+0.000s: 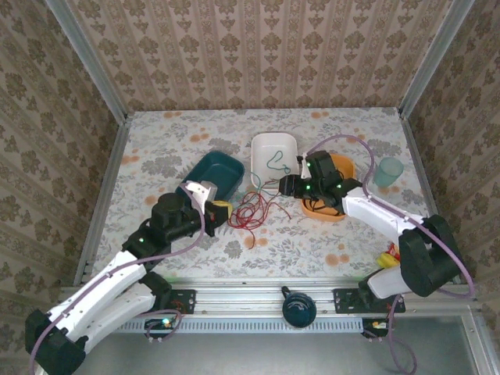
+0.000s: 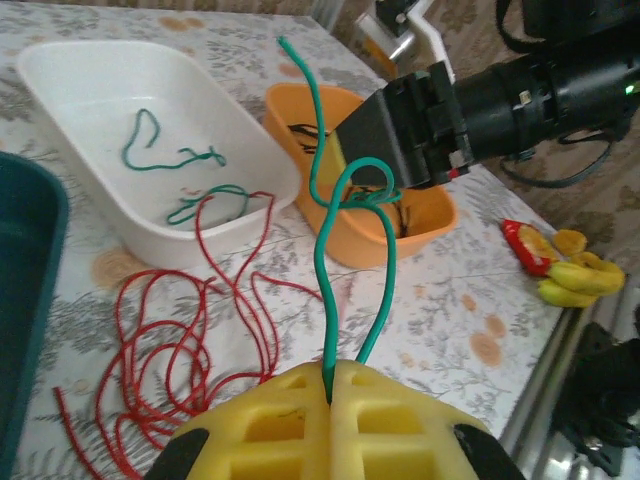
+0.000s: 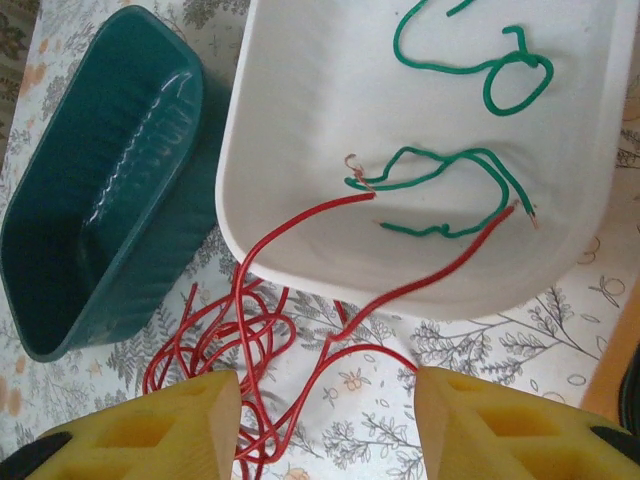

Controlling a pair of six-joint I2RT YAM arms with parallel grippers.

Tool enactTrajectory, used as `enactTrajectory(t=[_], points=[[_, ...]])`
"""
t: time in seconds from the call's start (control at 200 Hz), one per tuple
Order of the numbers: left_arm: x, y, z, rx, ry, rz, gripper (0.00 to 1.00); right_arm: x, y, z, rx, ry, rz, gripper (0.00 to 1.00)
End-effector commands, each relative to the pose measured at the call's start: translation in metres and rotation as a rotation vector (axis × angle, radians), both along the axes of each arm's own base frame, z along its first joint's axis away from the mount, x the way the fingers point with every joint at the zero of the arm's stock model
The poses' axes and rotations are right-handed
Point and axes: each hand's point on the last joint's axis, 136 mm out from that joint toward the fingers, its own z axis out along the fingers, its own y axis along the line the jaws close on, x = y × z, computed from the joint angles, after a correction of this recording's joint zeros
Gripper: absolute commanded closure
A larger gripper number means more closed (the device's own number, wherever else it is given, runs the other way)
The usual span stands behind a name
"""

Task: Untangle the cables

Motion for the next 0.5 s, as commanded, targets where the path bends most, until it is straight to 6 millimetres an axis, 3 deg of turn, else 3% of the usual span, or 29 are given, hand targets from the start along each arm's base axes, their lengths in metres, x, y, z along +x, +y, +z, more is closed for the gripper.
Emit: enactTrajectory(t=[0.0,0.115,0.235,0.36,0.495], points=[[-0.012,-0.019,0.028,-0.076,-0.016,-0.126,1.0,-0.003,0.001,0.024,0.039,-0.09,0.028,0.47],[-0.004,-0.025,0.011,-0.024,0.027,-0.123,1.0,0.0,-0.015,0.037,0.013,-0.142,-0.048,0.47],[0.022,-0.026,0.014,-0.022,-0.017,-0.027,1.0,0.006,-0.057,0.043,-0.072,-0.174,-0.246,0.46],[0.061,-0.028,0.029,-0.003,-0.074,0.079,1.0,0.004,-0.099,0.045,-0.104,-0.167,-0.428,0.44],[0.116,-0.041,0.027,0.051,-0.047,0.164,1.0,-0.001,-0.11,0.042,-0.119,-0.153,-0.445,0.44]])
